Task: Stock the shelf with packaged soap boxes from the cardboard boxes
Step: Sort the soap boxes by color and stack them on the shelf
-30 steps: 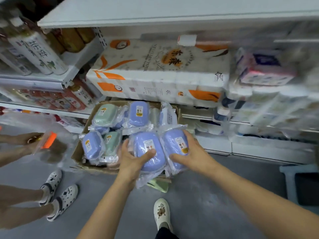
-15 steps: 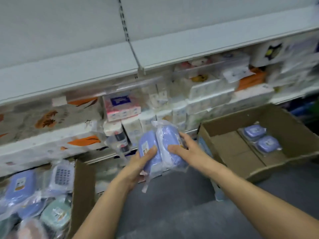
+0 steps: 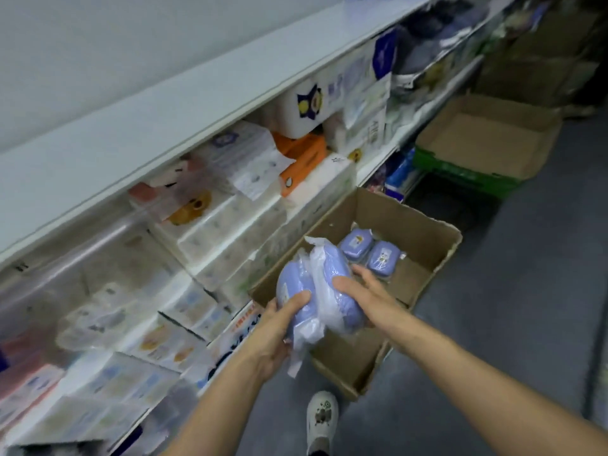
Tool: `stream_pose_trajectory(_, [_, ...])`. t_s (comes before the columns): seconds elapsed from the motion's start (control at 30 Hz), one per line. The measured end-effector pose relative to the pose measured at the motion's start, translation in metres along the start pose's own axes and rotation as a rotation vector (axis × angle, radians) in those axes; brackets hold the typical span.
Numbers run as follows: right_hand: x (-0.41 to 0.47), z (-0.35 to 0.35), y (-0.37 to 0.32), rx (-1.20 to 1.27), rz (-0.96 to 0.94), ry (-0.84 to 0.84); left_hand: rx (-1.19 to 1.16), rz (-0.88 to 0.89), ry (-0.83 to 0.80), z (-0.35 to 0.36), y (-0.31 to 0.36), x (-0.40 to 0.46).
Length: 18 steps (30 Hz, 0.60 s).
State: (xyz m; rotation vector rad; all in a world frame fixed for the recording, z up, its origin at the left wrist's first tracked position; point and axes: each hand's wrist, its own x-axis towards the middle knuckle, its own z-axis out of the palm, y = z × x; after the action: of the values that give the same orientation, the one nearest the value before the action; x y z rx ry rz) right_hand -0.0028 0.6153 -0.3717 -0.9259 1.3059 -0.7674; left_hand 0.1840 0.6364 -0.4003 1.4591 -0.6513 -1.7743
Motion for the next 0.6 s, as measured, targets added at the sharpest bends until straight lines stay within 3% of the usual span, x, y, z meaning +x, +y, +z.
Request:
stream_pose_trajectory(0.13, [0.071,-0.034,0.009,-0.034,0.083,0.422,0.105,-0.024,0.046,0.017,0.015,0.102])
stream_pose_trajectory(0.23, [0.13,-0.067,0.026,-0.052,0.176,0.606,0.267,0.012,0.046,0.029,0.024,0.174])
stream_pose_trajectory(0.4, [0.219,-0.117,0.065,-0.116,0.42,0.758,0.552,0.116,0.006,0.059,0.027,0.285])
stream_pose_trajectory(0.6, [0.278,-0.143,0.111,-0.509,0.597,0.853,1.073,0.31,-0.062,0.086,0.011,0.382])
